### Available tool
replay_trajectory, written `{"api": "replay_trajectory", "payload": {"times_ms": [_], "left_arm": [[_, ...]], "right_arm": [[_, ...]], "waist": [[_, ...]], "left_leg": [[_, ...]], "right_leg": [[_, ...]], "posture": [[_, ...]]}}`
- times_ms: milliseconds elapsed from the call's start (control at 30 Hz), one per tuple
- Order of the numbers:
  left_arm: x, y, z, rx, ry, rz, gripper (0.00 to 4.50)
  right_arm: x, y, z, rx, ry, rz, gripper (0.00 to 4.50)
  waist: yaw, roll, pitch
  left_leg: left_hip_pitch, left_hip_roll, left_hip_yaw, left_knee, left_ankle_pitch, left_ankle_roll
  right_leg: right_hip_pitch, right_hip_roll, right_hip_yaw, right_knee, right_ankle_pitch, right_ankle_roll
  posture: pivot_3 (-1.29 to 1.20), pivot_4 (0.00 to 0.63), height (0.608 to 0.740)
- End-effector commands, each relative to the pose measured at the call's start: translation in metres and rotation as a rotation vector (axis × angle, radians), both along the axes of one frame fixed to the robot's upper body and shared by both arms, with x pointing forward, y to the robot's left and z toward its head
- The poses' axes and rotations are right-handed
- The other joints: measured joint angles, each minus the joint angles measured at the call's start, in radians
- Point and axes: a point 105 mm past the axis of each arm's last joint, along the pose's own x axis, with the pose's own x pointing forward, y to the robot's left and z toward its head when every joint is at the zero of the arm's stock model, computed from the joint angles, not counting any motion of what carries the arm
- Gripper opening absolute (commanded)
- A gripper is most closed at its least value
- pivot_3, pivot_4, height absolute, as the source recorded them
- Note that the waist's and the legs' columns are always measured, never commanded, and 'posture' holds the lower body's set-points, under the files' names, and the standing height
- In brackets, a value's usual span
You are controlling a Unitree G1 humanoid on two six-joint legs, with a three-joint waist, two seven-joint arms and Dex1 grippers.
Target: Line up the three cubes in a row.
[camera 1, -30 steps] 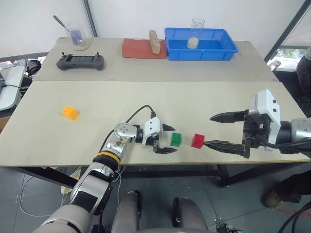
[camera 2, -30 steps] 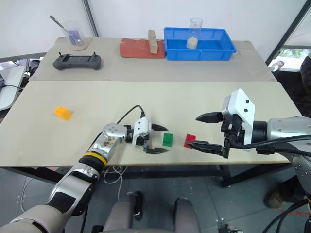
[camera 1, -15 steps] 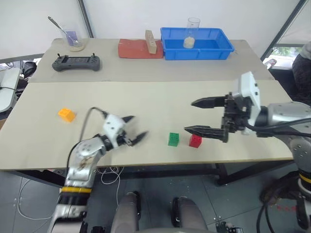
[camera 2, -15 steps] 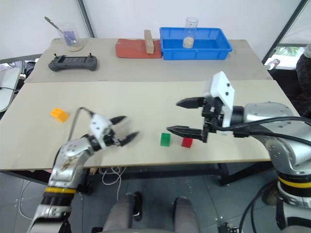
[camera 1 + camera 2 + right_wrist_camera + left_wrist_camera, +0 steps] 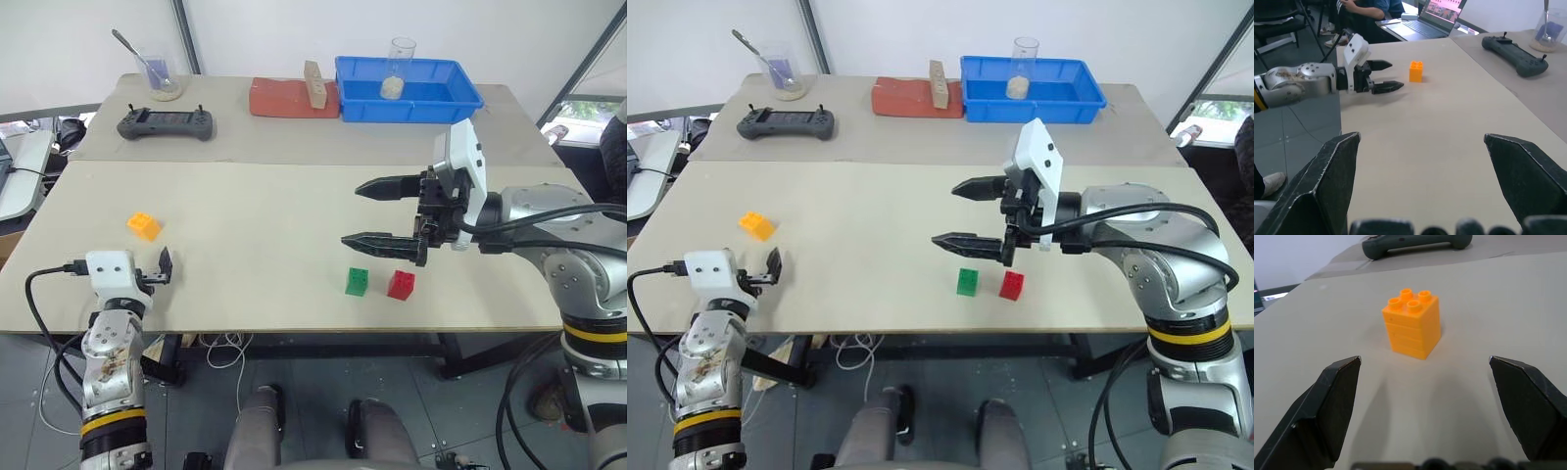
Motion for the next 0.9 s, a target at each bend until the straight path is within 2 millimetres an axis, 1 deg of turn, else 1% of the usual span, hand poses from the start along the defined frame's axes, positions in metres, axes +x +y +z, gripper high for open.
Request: {"api": "replay_trajectory", "payload": {"times_ms": [33,100,233,333,400,467,533,600,700,833,867,900], "left_arm": [[0.005,0.021,0.019,0.015,-0.041,-0.012,4.47],[0.011,0.035,0.020,0.000,-0.014,-0.039,4.47],[0.028,0.045,0.023,-0.034,0.030,-0.136,4.47],[0.039,0.043,0.024,-0.068,0.064,-0.235,4.47],[0.044,0.035,0.022,-0.067,0.101,-0.326,4.47],[0.048,0.030,0.020,-0.059,0.134,-0.380,4.47],[0.050,0.028,0.020,-0.037,0.161,-0.407,4.47],[0.053,0.031,0.023,-0.026,0.160,-0.397,4.47],[0.055,0.031,0.026,-0.009,0.158,-0.401,3.63],[0.057,0.028,0.027,-0.008,0.148,-0.412,1.62],[0.057,0.027,0.027,-0.007,0.146,-0.414,1.32],[0.057,0.026,0.026,-0.006,0.145,-0.417,1.34]], "right_arm": [[-0.002,0.000,0.013,0.009,-0.065,0.004,4.50],[-0.003,-0.002,0.013,0.007,-0.065,-0.006,4.50],[-0.001,-0.005,0.011,0.002,-0.064,-0.025,4.50],[-0.002,-0.005,0.012,0.005,-0.064,-0.033,4.50],[-0.002,-0.005,0.011,0.005,-0.062,-0.037,4.50],[-0.002,-0.007,0.010,0.002,-0.063,-0.045,4.50],[-0.002,-0.008,0.010,0.003,-0.063,-0.052,4.50],[-0.002,-0.008,0.010,0.003,-0.065,-0.056,4.50],[-0.002,-0.009,0.011,0.002,-0.067,-0.064,4.50],[-0.002,-0.011,0.011,0.003,-0.066,-0.073,4.50],[-0.002,-0.011,0.011,0.003,-0.066,-0.074,4.50],[-0.002,-0.011,0.011,0.003,-0.066,-0.075,4.50]], "waist": [[-0.004,0.000,0.000],[-0.006,0.000,0.000],[-0.005,0.000,0.000],[-0.001,0.000,0.000],[-0.002,-0.001,0.000],[-0.003,-0.001,0.000],[-0.006,-0.001,0.000],[-0.007,-0.001,0.000],[-0.008,-0.001,0.000],[-0.008,-0.001,0.000],[-0.008,-0.001,0.000],[-0.008,-0.001,0.000]], "left_leg": [[0.000,0.000,0.000,0.000,0.000,0.000],[0.000,0.000,0.000,0.000,0.000,0.000],[0.000,0.000,0.001,-0.001,0.000,0.000],[-0.001,0.000,0.001,-0.001,0.000,0.000],[-0.001,0.000,0.001,-0.001,0.000,0.000],[-0.001,0.000,0.002,-0.001,0.000,0.000],[-0.001,0.000,0.002,-0.001,0.000,0.000],[-0.001,0.000,0.002,-0.002,0.000,0.000],[-0.001,0.000,0.001,-0.002,0.000,0.000],[-0.001,0.000,0.002,-0.002,0.000,0.000],[-0.001,0.000,0.001,-0.002,0.000,0.000],[-0.001,0.000,0.001,-0.002,0.000,0.000]], "right_leg": [[0.000,0.000,0.000,0.000,0.000,0.000],[-0.001,0.000,0.000,0.000,0.000,0.000],[-0.002,0.000,0.000,0.000,0.000,0.000],[-0.002,0.000,-0.001,-0.001,0.000,0.000],[-0.002,0.000,-0.001,-0.001,0.000,0.000],[-0.002,0.000,-0.001,-0.001,0.000,0.000],[-0.002,0.000,0.000,-0.001,0.000,0.000],[-0.002,0.000,0.000,-0.001,0.000,0.000],[-0.002,0.000,0.000,0.000,0.000,0.000],[0.000,0.000,0.000,0.000,0.001,0.002],[-0.001,0.000,0.000,0.000,0.001,0.002],[-0.001,0.000,0.000,0.000,0.001,0.002]], "posture": [[0.00,0.150,0.740],[0.00,0.150,0.740],[0.00,0.150,0.740],[0.00,0.150,0.740],[0.00,0.150,0.740],[0.00,0.150,0.740],[0.00,0.150,0.740],[0.00,0.150,0.740],[0.00,0.150,0.740],[0.00,0.150,0.740],[0.00,0.150,0.740],[0.00,0.150,0.740]]}}
